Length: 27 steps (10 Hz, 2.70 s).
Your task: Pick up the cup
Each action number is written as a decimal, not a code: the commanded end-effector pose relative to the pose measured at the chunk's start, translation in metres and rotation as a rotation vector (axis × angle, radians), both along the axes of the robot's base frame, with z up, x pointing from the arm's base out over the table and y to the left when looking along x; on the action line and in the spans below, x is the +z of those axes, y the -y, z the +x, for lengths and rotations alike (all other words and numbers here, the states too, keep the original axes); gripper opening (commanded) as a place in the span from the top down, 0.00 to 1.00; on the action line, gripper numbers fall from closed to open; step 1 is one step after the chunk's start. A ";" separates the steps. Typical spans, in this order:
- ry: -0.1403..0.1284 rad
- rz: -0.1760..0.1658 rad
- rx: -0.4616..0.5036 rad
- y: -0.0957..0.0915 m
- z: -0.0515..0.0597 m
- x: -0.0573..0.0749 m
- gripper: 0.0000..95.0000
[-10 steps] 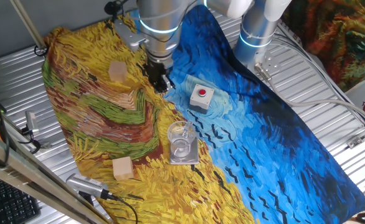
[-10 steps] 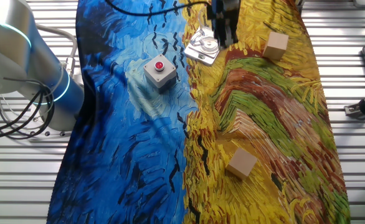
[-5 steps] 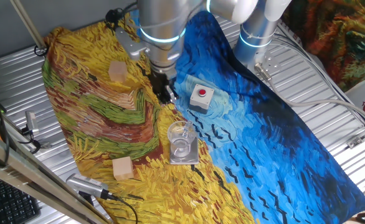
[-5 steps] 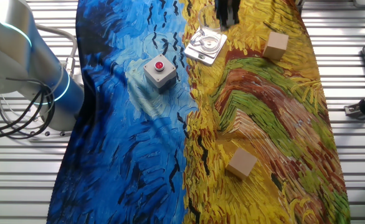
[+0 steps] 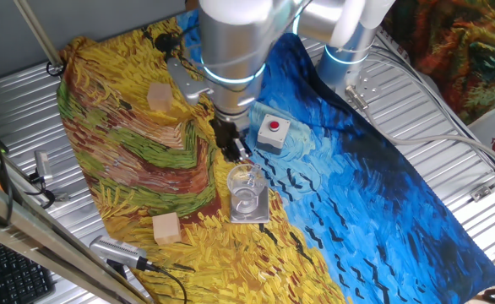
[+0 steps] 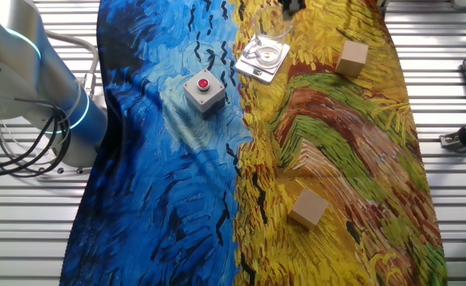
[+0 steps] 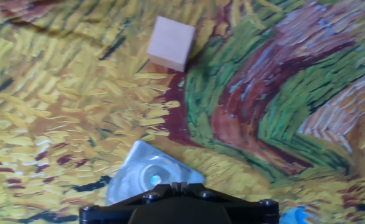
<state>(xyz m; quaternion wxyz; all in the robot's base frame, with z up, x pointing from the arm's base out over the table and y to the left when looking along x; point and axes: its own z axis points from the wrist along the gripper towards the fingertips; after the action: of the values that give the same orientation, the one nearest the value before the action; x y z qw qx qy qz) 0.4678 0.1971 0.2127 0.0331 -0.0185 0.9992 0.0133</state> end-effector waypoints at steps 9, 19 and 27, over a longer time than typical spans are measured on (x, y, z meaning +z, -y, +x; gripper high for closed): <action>-0.001 -0.011 0.004 -0.014 -0.024 0.010 1.00; -0.002 0.011 0.035 -0.026 -0.023 0.006 0.40; 0.003 -0.013 0.058 -0.026 -0.024 0.004 0.00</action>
<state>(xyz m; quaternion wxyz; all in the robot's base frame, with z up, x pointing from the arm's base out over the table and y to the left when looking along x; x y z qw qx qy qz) 0.4441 0.2238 0.2162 0.0336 -0.0484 0.9982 0.0080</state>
